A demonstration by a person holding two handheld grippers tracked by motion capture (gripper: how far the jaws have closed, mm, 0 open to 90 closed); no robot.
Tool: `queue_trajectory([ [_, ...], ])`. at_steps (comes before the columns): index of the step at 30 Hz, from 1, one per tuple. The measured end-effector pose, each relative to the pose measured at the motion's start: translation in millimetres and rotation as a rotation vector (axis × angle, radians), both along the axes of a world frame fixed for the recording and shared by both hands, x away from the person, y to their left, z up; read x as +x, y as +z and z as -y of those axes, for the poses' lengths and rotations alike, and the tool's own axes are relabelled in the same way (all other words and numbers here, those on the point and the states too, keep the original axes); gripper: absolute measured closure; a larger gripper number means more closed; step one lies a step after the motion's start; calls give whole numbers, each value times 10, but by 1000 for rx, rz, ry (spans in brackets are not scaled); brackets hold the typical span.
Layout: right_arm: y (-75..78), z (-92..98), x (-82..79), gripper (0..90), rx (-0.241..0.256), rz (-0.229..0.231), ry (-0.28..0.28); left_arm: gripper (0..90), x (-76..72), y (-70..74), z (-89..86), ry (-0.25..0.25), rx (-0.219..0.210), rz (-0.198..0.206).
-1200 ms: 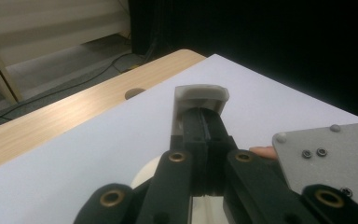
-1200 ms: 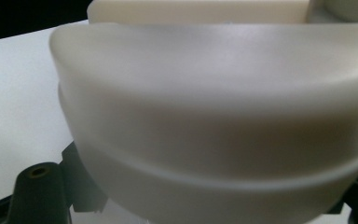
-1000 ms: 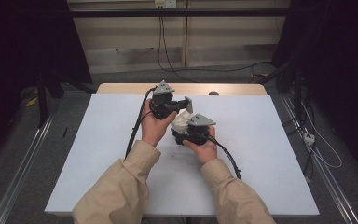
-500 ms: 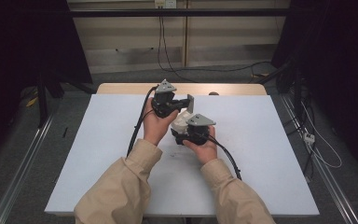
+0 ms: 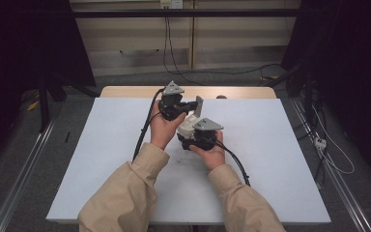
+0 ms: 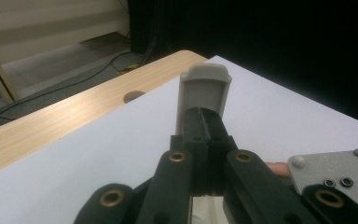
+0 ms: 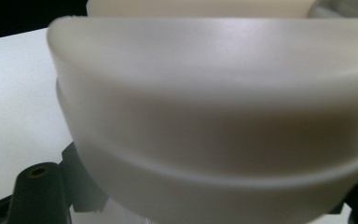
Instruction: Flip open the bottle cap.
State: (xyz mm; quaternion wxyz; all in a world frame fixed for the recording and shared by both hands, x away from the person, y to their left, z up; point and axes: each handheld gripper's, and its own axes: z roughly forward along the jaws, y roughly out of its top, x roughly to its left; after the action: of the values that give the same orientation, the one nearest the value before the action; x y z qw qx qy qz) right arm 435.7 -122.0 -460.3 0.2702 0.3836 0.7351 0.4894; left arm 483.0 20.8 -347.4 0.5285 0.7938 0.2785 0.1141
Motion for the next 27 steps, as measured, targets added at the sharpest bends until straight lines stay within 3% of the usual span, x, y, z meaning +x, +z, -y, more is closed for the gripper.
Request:
queue_trajectory([
  [27, -7, 2, 5, 188, -3, -2, 3, 900, 67, -2, 80, -5, 15, -1],
])
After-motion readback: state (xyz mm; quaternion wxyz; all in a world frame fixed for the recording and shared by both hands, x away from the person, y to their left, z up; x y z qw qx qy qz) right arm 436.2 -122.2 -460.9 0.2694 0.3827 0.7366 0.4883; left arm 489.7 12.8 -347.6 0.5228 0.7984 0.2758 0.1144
